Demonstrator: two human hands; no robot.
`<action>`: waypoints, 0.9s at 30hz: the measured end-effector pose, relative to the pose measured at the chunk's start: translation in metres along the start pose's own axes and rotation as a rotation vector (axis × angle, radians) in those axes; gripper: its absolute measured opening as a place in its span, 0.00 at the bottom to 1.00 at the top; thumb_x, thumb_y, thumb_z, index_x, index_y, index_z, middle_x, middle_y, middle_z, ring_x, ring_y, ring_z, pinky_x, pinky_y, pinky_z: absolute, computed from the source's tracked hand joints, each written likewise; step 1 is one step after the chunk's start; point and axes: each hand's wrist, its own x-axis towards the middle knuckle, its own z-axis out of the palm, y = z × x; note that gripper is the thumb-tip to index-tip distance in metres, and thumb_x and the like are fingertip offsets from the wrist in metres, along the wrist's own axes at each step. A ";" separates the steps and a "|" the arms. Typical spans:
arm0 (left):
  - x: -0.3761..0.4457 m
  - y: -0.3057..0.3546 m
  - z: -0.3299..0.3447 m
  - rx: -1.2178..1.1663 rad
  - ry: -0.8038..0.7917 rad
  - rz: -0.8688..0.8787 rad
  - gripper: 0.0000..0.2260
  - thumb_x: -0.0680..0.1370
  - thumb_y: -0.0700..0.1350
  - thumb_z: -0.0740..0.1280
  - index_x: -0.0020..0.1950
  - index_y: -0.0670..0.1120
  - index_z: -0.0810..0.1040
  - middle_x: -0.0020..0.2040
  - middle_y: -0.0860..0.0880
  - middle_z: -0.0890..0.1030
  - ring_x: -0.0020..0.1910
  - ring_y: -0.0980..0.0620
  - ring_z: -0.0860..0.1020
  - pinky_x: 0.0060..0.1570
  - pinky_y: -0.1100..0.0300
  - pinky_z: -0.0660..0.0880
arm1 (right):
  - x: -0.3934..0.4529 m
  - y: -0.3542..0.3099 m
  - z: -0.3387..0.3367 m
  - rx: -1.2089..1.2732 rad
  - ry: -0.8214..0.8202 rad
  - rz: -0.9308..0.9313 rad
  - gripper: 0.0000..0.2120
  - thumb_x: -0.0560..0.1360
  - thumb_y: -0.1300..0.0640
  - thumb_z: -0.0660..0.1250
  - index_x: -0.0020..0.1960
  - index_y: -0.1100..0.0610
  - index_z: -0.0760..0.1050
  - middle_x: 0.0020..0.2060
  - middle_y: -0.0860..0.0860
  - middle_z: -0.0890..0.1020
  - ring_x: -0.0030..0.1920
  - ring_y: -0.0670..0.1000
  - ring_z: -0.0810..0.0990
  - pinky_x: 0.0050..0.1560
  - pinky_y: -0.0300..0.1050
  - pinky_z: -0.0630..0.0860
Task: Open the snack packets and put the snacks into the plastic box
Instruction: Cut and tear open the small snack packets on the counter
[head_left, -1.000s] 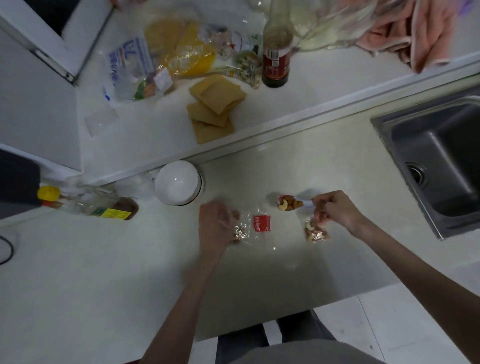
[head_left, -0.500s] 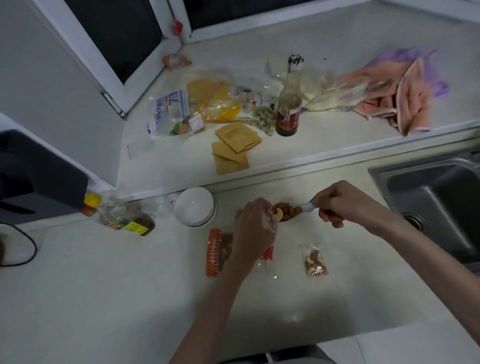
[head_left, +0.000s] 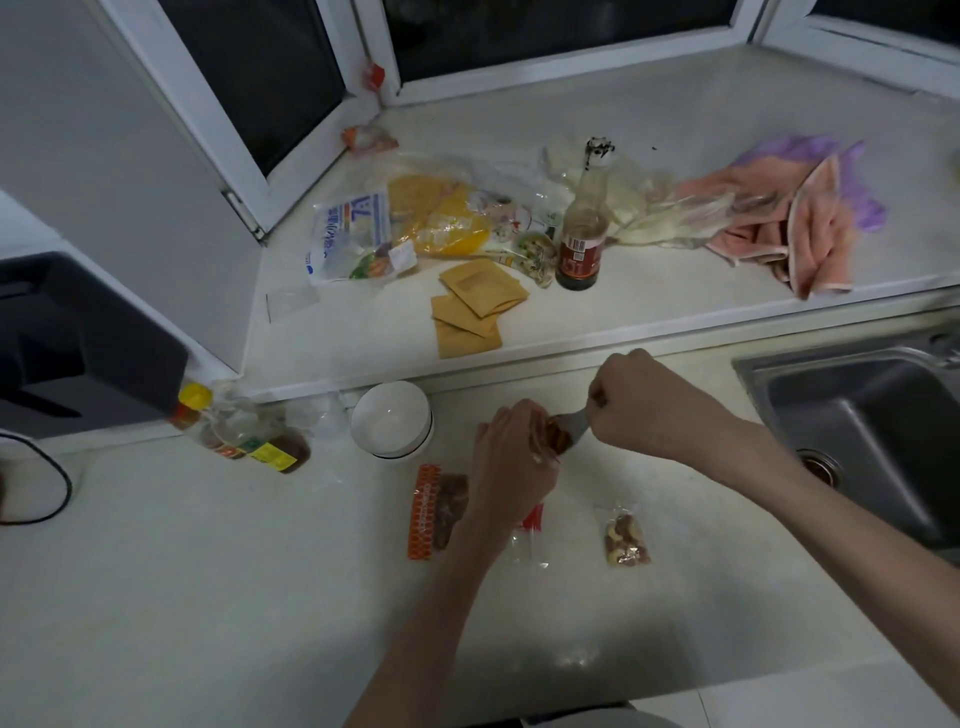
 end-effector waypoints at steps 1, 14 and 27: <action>-0.001 0.000 0.000 -0.019 0.006 -0.012 0.14 0.65 0.37 0.74 0.46 0.45 0.74 0.38 0.51 0.77 0.40 0.48 0.76 0.44 0.53 0.72 | 0.000 -0.006 0.001 -0.037 -0.007 -0.032 0.14 0.69 0.63 0.61 0.25 0.60 0.63 0.24 0.52 0.66 0.23 0.47 0.64 0.21 0.35 0.56; -0.031 -0.053 0.011 -0.198 -0.035 -0.272 0.12 0.72 0.40 0.73 0.44 0.49 0.71 0.34 0.57 0.75 0.32 0.64 0.75 0.38 0.74 0.71 | 0.015 0.031 0.019 0.320 0.094 0.095 0.11 0.71 0.66 0.60 0.35 0.65 0.79 0.22 0.53 0.73 0.20 0.48 0.66 0.23 0.39 0.65; -0.055 -0.084 0.016 -0.273 -0.062 -0.412 0.12 0.73 0.37 0.72 0.40 0.49 0.71 0.31 0.56 0.74 0.29 0.64 0.75 0.30 0.73 0.69 | 0.021 0.100 0.148 0.202 -0.076 0.299 0.08 0.67 0.66 0.61 0.38 0.67 0.79 0.31 0.60 0.79 0.34 0.57 0.75 0.32 0.41 0.67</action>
